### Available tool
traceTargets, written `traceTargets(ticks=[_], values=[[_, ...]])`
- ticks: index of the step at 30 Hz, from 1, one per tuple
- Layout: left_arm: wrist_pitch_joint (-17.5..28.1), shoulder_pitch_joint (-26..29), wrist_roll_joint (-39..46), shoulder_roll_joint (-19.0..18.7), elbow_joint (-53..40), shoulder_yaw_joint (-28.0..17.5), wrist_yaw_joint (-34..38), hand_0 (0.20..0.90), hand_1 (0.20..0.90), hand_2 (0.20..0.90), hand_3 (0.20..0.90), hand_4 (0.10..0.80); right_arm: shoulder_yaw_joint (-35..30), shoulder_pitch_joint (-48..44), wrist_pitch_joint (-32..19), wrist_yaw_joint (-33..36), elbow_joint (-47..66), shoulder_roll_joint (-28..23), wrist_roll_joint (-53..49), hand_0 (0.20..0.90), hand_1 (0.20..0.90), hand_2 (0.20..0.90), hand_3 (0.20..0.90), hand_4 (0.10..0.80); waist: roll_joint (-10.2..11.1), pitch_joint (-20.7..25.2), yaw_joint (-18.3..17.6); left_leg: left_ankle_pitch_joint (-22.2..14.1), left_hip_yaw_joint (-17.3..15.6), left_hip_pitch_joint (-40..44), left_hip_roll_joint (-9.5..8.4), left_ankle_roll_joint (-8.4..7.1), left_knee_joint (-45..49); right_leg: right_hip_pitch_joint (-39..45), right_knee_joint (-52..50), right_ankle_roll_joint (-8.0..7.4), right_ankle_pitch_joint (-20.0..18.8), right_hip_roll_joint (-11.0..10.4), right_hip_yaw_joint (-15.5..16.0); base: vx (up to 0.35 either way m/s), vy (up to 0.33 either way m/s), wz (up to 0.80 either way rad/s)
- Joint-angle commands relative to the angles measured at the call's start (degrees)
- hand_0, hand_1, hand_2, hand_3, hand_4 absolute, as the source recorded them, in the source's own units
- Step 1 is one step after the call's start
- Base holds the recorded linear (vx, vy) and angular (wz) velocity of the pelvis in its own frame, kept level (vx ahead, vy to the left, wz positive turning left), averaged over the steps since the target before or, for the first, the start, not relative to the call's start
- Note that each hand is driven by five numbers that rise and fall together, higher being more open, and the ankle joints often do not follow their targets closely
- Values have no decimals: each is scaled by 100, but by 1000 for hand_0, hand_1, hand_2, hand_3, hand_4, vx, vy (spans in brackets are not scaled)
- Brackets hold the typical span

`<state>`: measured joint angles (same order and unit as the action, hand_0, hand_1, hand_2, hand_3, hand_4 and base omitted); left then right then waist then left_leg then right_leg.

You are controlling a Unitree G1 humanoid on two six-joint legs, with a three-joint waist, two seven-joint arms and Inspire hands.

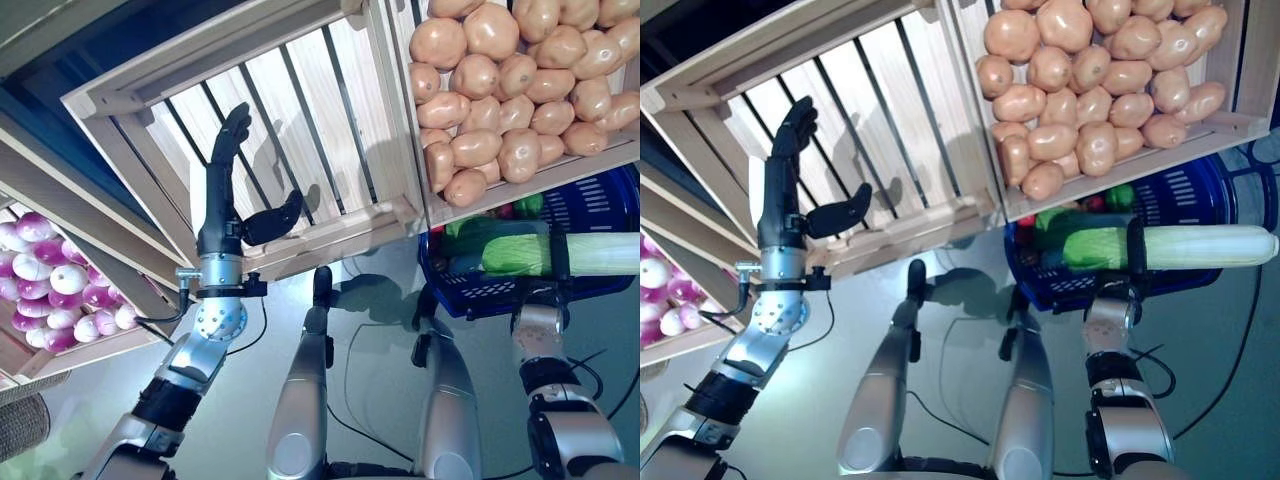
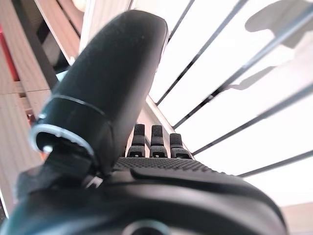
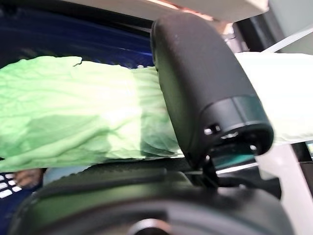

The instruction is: Put vegetables into the basket

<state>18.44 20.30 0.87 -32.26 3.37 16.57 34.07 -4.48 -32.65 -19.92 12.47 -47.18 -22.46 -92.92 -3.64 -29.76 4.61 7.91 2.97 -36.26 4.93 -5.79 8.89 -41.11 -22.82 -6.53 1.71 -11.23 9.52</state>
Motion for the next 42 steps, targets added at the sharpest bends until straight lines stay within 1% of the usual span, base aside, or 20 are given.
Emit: traceTargets(ticks=[1,5,8,9,10,11,13,15,17,19,22,26,29,31,34,35,36,39,41,42], values=[[748,541,72,-126,-403,-359,296,900,900,900,900,800,-149,-142,211,-106,128,-589,-135,300,300,300,300,400,158,-3,78,-226,-97,-609,-537,262,653,242,554,360,-427,450,245,-35,-89,1],[787,645,235,-63,-222,-242,58,900,900,900,900,800,-158,-422,615,50,-242,-665,-292,300,300,300,300,400,167,-3,119,-196,-59,-778,-567,274,663,54,531,369,-470,469,242,-23,-84,4],[775,681,59,-95,-219,-165,98,900,900,900,900,800,-115,-525,570,154,-335,-657,-411,300,300,300,300,400,169,-3,153,-141,-31,-873,-572,283,592,-50,563,376,-505,492,234,-20,-73,4],[790,678,32,-105,-195,-148,114,900,900,900,900,800,-128,-575,635,119,-420,-662,-444,491,491,491,491,527,158,-3,168,-133,-26,-892,-577,288,569,-77,575,375,-518,492,242,-17,-59,3],[733,699,-132,-132,-160,-114,218,900,900,900,900,800,-123,-652,653,207,-460,-662,-380,900,900,900,900,800,147,-3,171,-120,-27,-917,-581,288,537,-119,592,374,-535,503,239,-22,-42,4],[709,721,-345,-165,-126,-69,315,900,900,900,900,800,-104,-725,630,327,-478,-655,-384,900,900,900,900,800,139,-3,171,-103,-26,-931,-586,290,512,-152,592,368,-546,515,220,-22,-18,4],[688,796,-313,-202,-83,-14,348,900,900,900,900,800,-94,-833,697,625,-526,-696,-421,900,900,900,900,800,127,-3,171,-76,-19,-961,-596,285,489,-198,586,366,-558,534,196,0,0,0],[726,828,-247,-218,-55,8,380,900,900,900,900,800,-137,-850,804,757,-666,-735,-501,900,900,900,900,800,103,-3,171,-63,1,-970,-603,278,465,-202,603,367,-562,542,192,0,0,0],[779,839,-127,-199,-10,57,354,900,900,900,900,800,-237,-858,885,643,-922,-738,-737,900,900,900,900,800,69,-3,185,-45,12,-956,-599,273,403,-175,650,368,-563,549,217,0,0,0],[823,849,52,-198,0,76,272,900,900,900,900,800,-301,-883,831,538,-956,-715,-1044,900,900,900,900,800,66,-3,191,-31,5,-926,-603,281,347,-150,685,367,-574,560,236,0,0,0],[995,800,382,-148,-11,69,107,900,900,900,900,800,-360,-858,689,688,-802,-642,-1239,900,900,900,900,800,71,-3,178,-35,20,-883,-628,284,330,-117,714,371,-595,577,250,0,0,0],[1249,686,756,15,-100,27,-275,900,900,900,900,800,-435,-839,512,834,-623,-513,-1248,900,900,900,900,800,47,-3,160,-87,16,-721,-654,299,332,21,707,402,-562,619,252,-35,32,0],[1306,656,1098,51,-136,-7,-620,900,900,900,900,800,-498,-822,443,773,-625,-480,-1271,900,900,900,900,800,45,-3,157,-133,7,-519,-661,301,311,235,739,423,-527,641,285,-42,40,0],[1307,625,1613,46,-200,-40,-1260,900,900,900,900,800,-570,-775,249,683,-608,-417,-1447,900,900,900,900,800,54,-3,150,-148,-19,-204,-642,291,210,590,837,443,-497,652,322,-50,64,0],[1212,572,2625,60,-224,-101,-2124,900,900,900,900,800,-624,-692,143,659,-530,-343,-1357,900,900,900,900,800,69,-3,142,-130,-106,269,-579,274,-18,1104,1020,434,-481,643,375,-32,94,-3],[1091,514,3030,90,-265,-117,-2415,900,900,900,900,800,-640,-616,116,649,-484,-309,-1246,900,900,900,900,800,73,40,137,-133,-143,444,-544,270,-96,1282,1091,426,-474,629,391,-7,90,-6],[1017,474,3147,121,-265,-123,-2552,900,900,900,900,800,-644,-570,96,647,-471,-282,-1133,900,900,900,900,800,78,91,136,-135,-157,525,-533,271,-138,1363,1129,419,-470,625,395,27,95,-9],[386,177,3735,177,-365,-135,-3245,900,900,900,900,800,-515,-135,-49,739,-117,-112,-239,900,900,900,900,800,74,450,126,-109,-195,983,-471,284,-389,1827,1393,382,-507,591,387,83,115,-8],[59,-145,3962,207,-436,-135,-3673,900,900,900,900,800,-276,380,-259,1045,512,44,673,900,900,900,900,800,76,716,94,-132,-235,1351,-417,297,-574,2175,1573,333,-503,545,355,149,136,-6],[-62,-306,3875,231,-483,-166,-3802,900,900,900,900,800,-211,611,-308,1111,742,108,953,900,900,900,900,800,80,806,79,-120,-249,1474,-402,295,-659,2299,1675,316,-535,536,343,167,139,-7]])
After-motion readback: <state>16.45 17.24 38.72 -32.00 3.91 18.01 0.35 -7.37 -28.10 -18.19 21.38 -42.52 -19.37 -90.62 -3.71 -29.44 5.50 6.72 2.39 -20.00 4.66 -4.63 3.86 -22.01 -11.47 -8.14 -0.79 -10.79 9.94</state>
